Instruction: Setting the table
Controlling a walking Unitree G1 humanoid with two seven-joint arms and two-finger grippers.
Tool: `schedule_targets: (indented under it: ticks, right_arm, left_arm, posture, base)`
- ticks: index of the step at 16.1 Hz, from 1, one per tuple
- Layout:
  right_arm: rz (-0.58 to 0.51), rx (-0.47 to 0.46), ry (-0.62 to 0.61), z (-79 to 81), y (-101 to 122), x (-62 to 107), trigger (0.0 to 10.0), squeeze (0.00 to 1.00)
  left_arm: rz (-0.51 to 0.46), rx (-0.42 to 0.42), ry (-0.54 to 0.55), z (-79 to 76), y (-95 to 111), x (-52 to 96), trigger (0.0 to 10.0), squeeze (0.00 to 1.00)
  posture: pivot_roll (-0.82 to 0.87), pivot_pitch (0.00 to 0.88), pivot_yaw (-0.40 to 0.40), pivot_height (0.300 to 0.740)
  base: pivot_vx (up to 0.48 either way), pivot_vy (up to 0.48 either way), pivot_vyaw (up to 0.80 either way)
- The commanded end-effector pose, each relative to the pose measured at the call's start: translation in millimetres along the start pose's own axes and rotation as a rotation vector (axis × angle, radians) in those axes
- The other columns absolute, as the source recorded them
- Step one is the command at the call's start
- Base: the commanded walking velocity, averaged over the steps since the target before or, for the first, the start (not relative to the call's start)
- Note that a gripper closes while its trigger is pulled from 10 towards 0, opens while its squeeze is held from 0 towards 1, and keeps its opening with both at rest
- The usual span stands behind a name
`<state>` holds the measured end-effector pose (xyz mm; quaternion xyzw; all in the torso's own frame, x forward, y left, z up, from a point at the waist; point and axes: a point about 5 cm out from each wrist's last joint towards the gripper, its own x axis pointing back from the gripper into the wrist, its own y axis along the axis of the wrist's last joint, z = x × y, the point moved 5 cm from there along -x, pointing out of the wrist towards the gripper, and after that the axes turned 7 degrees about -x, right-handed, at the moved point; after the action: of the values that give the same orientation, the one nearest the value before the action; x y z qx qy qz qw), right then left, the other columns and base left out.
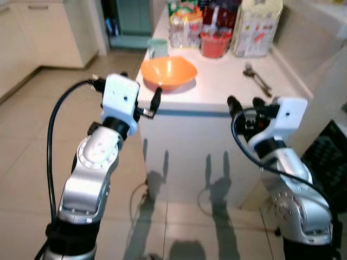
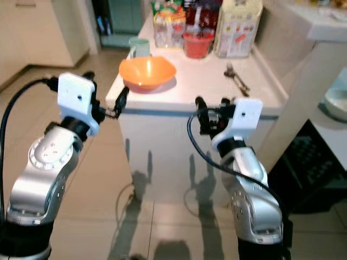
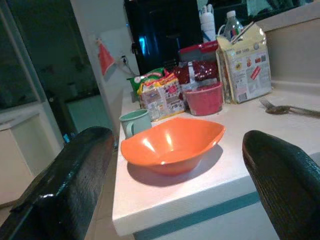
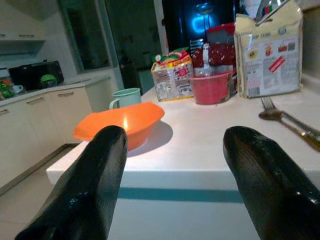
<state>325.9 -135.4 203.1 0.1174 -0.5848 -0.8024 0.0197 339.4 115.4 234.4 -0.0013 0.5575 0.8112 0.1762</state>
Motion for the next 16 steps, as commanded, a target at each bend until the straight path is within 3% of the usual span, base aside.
schedule_targets:
  ticks: [1, 5, 8, 11, 14, 16]
  right_arm:
    - [-0.007, 0.015, 0.007, 1.3, 3.9, 1.8, 10.0, 0.00]
    - [-0.003, 0.025, 0.023, 3.0, 6.9, -5.1, 10.0, 0.00]
    - [0.018, 0.020, 0.025, 1.1, 0.4, -0.3, 10.0, 0.00]
    - [0.002, 0.030, 0.047, 9.0, 7.2, -10.4, 10.0, 0.00]
    - [0.001, 0.012, 0.036, 1.7, 6.1, 0.2, 10.0, 0.00]
    - [0.015, 0.022, 0.065, 6.4, 4.6, -4.2, 10.0, 0.00]
  left_arm:
    - [-0.005, 0.005, 0.003, 0.8, 1.2, 1.4, 10.0, 0.00]
    - [-0.017, 0.035, 0.023, 3.4, 5.1, -0.8, 10.0, 0.00]
    - [-0.011, 0.028, 0.023, 0.7, 2.9, 4.3, 10.0, 0.00]
    - [-0.012, 0.023, 0.017, 2.9, 1.6, 1.4, 10.0, 0.00]
    - [-0.014, 0.028, 0.027, 1.4, 1.5, 5.9, 10.0, 0.00]
    - [-0.013, 0.027, 0.036, 4.2, 1.1, 5.8, 10.0, 0.00]
  posture:
    - [0.04, 0.000, 0.000, 0.740]
    - [0.04, 0.000, -0.011, 0.740]
    - [0.06, 0.000, -0.034, 0.740]
    - [0.02, 0.000, -0.019, 0.740]
    - [0.03, 0.000, -0.030, 0.740]
    - [0.03, 0.000, -0.035, 0.740]
  base:
    - [0.319, 0.000, 0.00]
    - [0.323, 0.000, 0.00]
    - [0.339, 0.000, 0.00]
    - [0.342, 0.000, 0.00]
    - [0.346, 0.000, 0.00]
    - [0.345, 0.000, 0.00]
